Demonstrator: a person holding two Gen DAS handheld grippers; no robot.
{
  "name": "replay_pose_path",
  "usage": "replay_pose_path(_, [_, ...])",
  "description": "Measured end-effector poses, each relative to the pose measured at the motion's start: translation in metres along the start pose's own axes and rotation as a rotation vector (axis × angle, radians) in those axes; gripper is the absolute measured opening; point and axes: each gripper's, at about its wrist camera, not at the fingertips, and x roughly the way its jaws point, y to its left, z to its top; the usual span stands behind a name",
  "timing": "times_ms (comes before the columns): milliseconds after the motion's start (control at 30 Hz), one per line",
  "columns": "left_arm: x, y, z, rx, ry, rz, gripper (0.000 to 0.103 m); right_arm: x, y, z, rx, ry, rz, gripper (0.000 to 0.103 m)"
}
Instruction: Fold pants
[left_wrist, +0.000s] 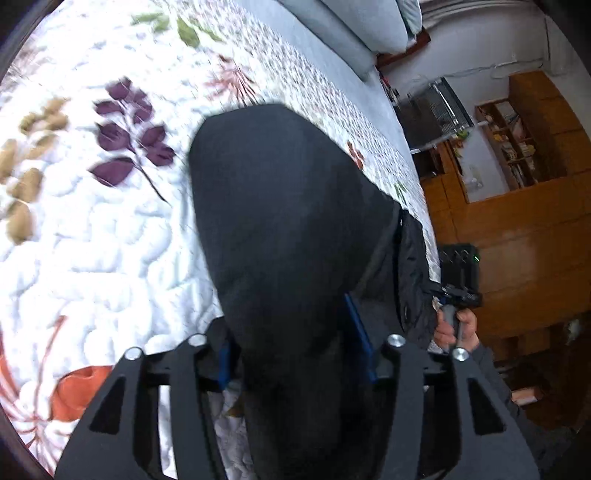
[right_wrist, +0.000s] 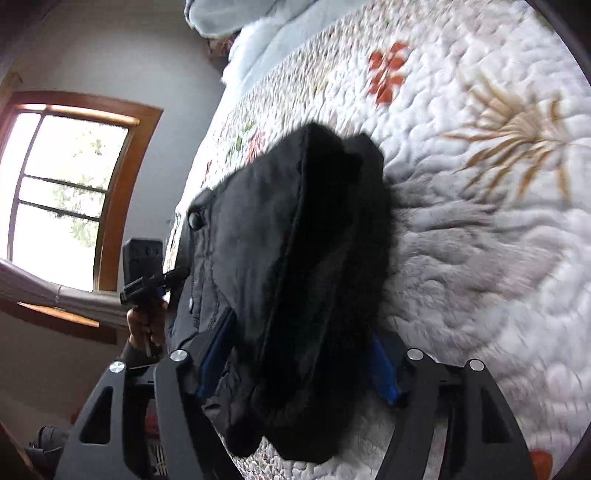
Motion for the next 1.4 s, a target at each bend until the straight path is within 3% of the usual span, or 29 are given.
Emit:
replay_pose_path(67, [-0.017,-0.005,-0.004,0.009,-0.035,0.032,0.056,-0.026,0.007,-0.004,-0.010,-0.083,-0.015,0.069])
replay_pose_path(133, [-0.039,-0.022,-0.017,0.047,-0.088,0.081,0.068,-0.053,0.017,-0.016,-0.029,-0.154,-0.003,0.069])
replay_pose_path(200, [-0.054,-0.044,-0.035,0.104,-0.114,0.096,0.071,-0.066,0.031,-0.032,-0.064,-0.167,0.020,0.069])
replay_pose_path(267, [-0.068,-0.062,-0.062,0.141,-0.137,0.061,0.074,-0.069,0.046,-0.053,-0.115,-0.174,-0.019,0.069])
replay_pose_path(333, [-0.075,-0.069,-0.082,0.142,-0.157,0.030,0.076,-0.067,0.042,-0.068,-0.075,-0.187,-0.036,0.069])
replay_pose_path(400, [-0.078,-0.072,-0.097,0.120,-0.164,0.001,0.076,-0.062,0.034,-0.075,-0.027,-0.176,-0.006,0.070])
replay_pose_path(467, [-0.082,-0.072,-0.107,0.097,-0.178,-0.011,0.075,-0.055,0.021,-0.082,0.035,-0.164,0.036,0.080])
replay_pose_path(567, [-0.089,-0.059,-0.117,0.024,-0.195,-0.056,0.081,-0.053,0.007,-0.083,0.104,-0.178,0.104,0.086])
replay_pose_path(700, [-0.080,-0.043,-0.123,-0.078,-0.166,-0.054,0.081,-0.035,-0.005,-0.078,0.144,-0.163,0.111,0.086])
replay_pose_path(800, [-0.071,-0.038,-0.123,-0.100,-0.156,-0.065,0.081,-0.018,-0.009,-0.077,0.152,-0.127,0.123,0.088])
replay_pose_path(833, [-0.069,-0.035,-0.124,-0.107,-0.150,-0.073,0.082,-0.014,-0.010,-0.076,0.154,-0.130,0.118,0.086])
replay_pose_path(867, [-0.067,-0.032,-0.123,-0.114,-0.148,-0.077,0.083,-0.010,-0.012,-0.075,0.156,-0.127,0.117,0.066])
replay_pose_path(967, [-0.063,-0.026,-0.119,-0.127,-0.145,-0.071,0.084,-0.011,-0.010,-0.080,0.135,-0.132,0.139,0.037])
replay_pose_path(1167, [-0.066,-0.012,-0.108,-0.139,-0.148,-0.063,0.084,-0.012,0.013,-0.105,0.131,-0.154,0.110,0.033])
replay_pose_path(1300, [-0.063,-0.009,-0.104,-0.131,-0.127,-0.043,0.084,-0.011,0.005,-0.103,0.149,-0.174,0.097,0.034])
replay_pose_path(1400, [-0.063,-0.013,-0.107,-0.114,-0.116,-0.022,0.084,-0.014,0.003,-0.102,0.146,-0.153,0.090,0.050])
